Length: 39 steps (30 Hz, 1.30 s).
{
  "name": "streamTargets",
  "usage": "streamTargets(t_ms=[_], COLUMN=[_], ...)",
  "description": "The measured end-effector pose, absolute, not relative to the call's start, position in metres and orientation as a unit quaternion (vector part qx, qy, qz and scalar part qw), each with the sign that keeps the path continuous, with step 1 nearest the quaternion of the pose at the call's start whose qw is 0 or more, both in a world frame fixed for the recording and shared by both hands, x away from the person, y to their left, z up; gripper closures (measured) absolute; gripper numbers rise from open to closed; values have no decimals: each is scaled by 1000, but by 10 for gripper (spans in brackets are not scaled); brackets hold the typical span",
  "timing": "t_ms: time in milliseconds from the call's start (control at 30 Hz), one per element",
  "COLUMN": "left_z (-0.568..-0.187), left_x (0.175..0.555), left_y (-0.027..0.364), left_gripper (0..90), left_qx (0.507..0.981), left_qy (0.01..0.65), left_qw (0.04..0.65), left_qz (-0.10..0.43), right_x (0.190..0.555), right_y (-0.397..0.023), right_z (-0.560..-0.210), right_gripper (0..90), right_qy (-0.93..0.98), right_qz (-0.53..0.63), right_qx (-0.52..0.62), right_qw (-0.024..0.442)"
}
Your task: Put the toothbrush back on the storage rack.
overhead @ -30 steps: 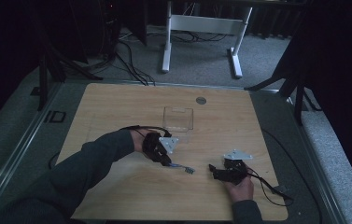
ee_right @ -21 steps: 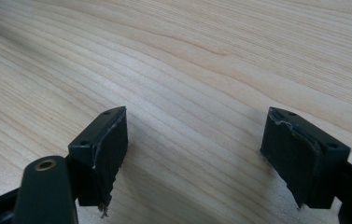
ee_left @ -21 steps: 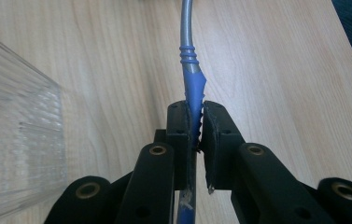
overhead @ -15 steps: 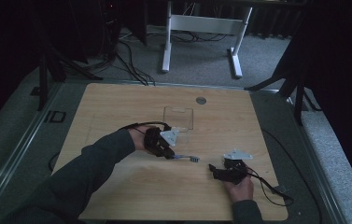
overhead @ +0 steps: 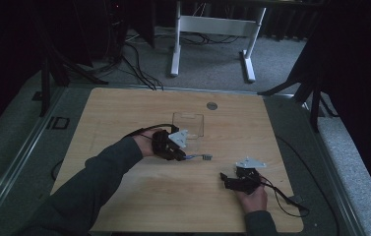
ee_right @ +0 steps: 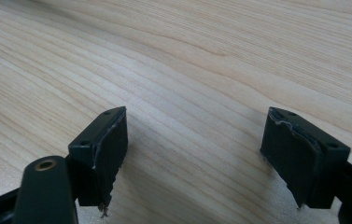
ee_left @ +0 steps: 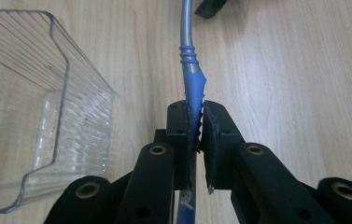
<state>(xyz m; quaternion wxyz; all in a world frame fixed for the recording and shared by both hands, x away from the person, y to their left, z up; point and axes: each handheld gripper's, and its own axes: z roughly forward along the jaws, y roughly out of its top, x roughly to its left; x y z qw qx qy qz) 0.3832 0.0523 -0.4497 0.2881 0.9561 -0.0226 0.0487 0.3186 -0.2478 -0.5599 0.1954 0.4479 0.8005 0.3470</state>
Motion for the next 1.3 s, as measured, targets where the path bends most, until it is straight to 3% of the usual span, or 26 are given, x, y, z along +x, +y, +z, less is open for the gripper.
streamTargets(t_ms=[1300], left_z=[-435], left_x=[370], left_y=[55], left_gripper=[819], left_qx=[912], left_qy=[91], left_qw=[365], left_qz=[163], right_x=[319], right_y=[-252], right_z=[-560], right_gripper=[223], right_qy=[793], right_qz=[362], right_qx=[456], right_qw=[180])
